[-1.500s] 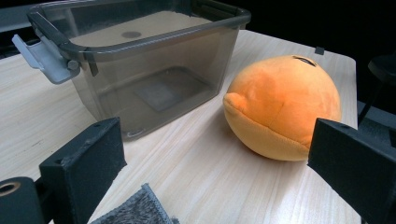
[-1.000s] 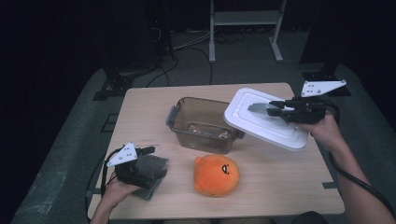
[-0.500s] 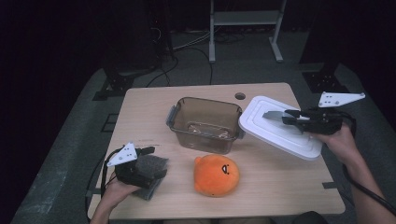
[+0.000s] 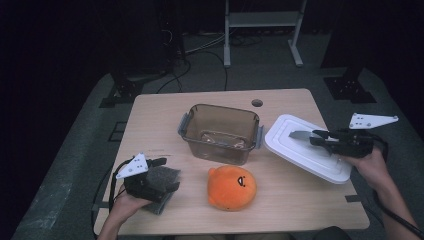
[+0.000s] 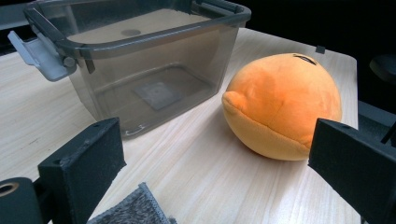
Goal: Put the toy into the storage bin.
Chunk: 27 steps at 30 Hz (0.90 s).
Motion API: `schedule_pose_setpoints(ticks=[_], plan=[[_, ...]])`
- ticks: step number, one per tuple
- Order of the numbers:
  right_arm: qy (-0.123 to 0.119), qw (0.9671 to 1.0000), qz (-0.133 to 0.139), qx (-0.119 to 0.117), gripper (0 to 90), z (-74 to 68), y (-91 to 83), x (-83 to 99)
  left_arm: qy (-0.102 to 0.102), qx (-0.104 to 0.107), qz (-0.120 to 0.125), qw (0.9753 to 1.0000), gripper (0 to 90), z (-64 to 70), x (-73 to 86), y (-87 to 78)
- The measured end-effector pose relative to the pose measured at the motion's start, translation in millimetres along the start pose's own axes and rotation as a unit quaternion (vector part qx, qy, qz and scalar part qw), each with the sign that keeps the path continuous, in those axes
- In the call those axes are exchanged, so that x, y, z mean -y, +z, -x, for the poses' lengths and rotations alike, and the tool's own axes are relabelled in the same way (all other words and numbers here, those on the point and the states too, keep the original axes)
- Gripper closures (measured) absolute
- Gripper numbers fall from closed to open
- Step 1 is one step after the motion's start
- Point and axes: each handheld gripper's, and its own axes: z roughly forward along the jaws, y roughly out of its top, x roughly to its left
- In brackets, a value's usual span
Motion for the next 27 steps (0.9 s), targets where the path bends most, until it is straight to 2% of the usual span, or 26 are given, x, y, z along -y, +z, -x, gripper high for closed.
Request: schedule_pose_setpoints(ticks=[8,20,27], plan=[[0.012,0.9999,-0.006,0.0,65.5,-0.1,1.8,21.8,-0.001,0.0,0.002,1.0,2.7,0.1,-0.4,-0.8],[0.035,0.9992,-0.018,-0.009,65.5,-4.8,14.6,56.8,0.0,0.001,0.005,1.0,2.7,1.2,-0.8,-1.8],[0.042,0.9988,-0.023,-0.013,65.5,-6.5,22.2,69.0,0.001,0.001,0.006,1.0,2.7,1.2,-0.9,-2.5]])
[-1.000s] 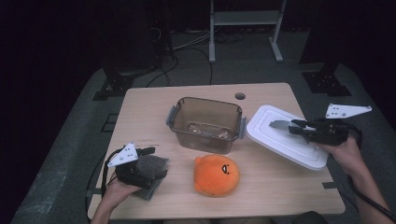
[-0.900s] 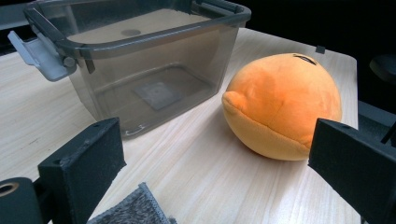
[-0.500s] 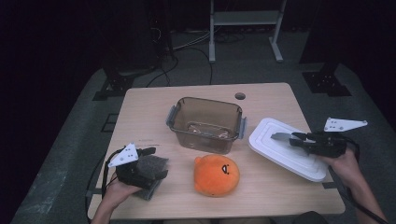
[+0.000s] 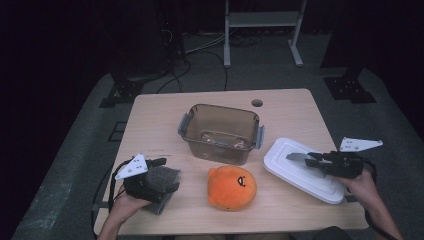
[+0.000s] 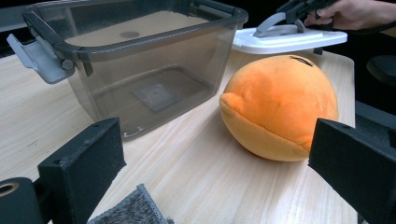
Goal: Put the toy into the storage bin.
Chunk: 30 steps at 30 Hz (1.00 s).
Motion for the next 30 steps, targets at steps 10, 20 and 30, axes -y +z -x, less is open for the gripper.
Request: schedule_pose_setpoints(ticks=[10,20,30], plan=[[0.011,0.9999,-0.011,0.0,65.5,0.5,7.5,15.4,0.002,0.0,0.0,1.0,2.7,0.0,-0.7,-0.3],[0.016,0.9998,-0.014,-0.004,65.5,0.5,13.0,21.4,0.003,0.001,0.0,1.0,2.7,0.0,-1.0,-0.8],[0.019,0.9993,-0.03,-0.011,65.5,-1.4,18.2,29.9,0.002,0.002,0.0,1.0,2.7,0.4,-0.9,0.5]])
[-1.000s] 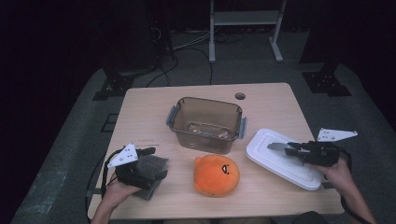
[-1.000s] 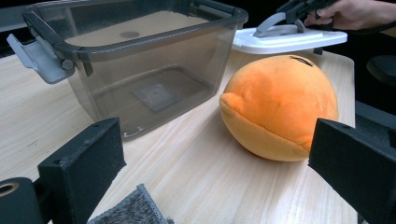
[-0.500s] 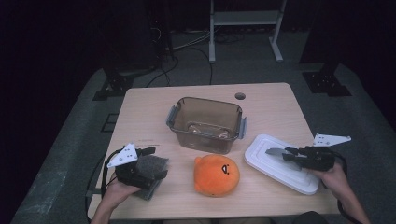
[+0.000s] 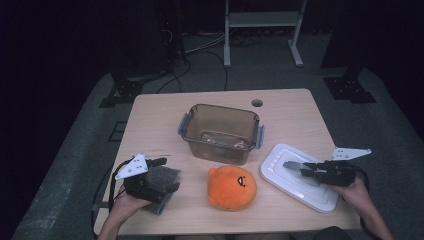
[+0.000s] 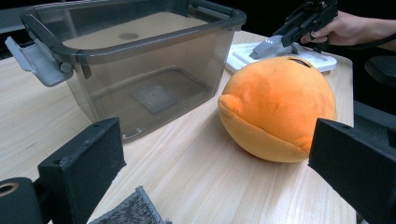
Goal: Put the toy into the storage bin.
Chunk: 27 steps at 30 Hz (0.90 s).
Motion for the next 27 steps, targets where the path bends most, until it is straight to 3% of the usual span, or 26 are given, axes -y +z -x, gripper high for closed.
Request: schedule_pose_setpoints(ticks=[11,14,27], plan=[[0.002,1.0,-0.007,-0.005,64.9,-0.3,3.5,3.2,0.001,-0.001,0.0,1.0,2.7,-0.2,0.0,-0.8],[0.003,1.0,-0.001,-0.006,59.1,-0.9,2.1,0.1,0.001,0.0,0.001,1.0,2.7,0.5,-0.4,-0.3],[-0.044,0.9987,0.014,-0.022,47.5,-23.9,-0.2,-43.4,0.003,-0.001,0.0,1.0,2.7,0.7,-0.3,-1.7]])
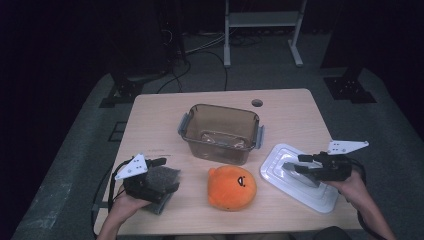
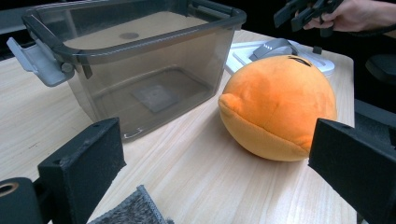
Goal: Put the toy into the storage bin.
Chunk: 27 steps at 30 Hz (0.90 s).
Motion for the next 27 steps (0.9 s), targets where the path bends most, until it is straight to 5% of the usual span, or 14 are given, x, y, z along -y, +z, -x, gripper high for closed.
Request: schedule_pose_setpoints(ticks=[27], plan=[[-0.064,0.995,0.0,-0.077,35.3,-45.9,36.2,-63.6,0.003,-0.002,0.001,1.0,2.6,0.1,-0.2,-1.7]])
